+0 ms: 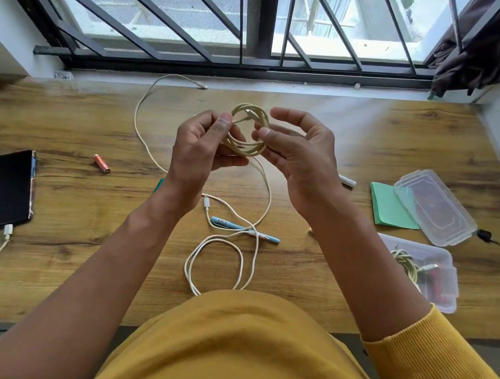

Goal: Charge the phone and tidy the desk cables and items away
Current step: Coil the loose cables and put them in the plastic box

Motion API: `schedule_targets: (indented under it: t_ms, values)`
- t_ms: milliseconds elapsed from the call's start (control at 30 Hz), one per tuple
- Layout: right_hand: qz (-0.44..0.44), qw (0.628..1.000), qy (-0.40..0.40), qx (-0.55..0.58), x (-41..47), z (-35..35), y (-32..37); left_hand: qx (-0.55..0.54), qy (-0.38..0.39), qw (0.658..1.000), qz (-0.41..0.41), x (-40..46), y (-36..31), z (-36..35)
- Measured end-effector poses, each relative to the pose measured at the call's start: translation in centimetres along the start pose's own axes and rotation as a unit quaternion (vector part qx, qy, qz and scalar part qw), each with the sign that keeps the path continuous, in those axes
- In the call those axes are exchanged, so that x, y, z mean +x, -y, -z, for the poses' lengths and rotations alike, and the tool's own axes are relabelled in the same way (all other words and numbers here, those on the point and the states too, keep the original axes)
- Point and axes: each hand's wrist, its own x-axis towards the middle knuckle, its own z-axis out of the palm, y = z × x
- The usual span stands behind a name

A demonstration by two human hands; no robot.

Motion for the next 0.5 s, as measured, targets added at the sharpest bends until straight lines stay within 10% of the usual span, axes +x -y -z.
schedule_targets:
  t_ms: [500]
  values:
    - [-0.031, 0.997, -0.022, -0.066, -0.2, 1.8, -1.2, -0.013, 0.029, 0.998, 0.062, -0.7, 1.2, -0.1]
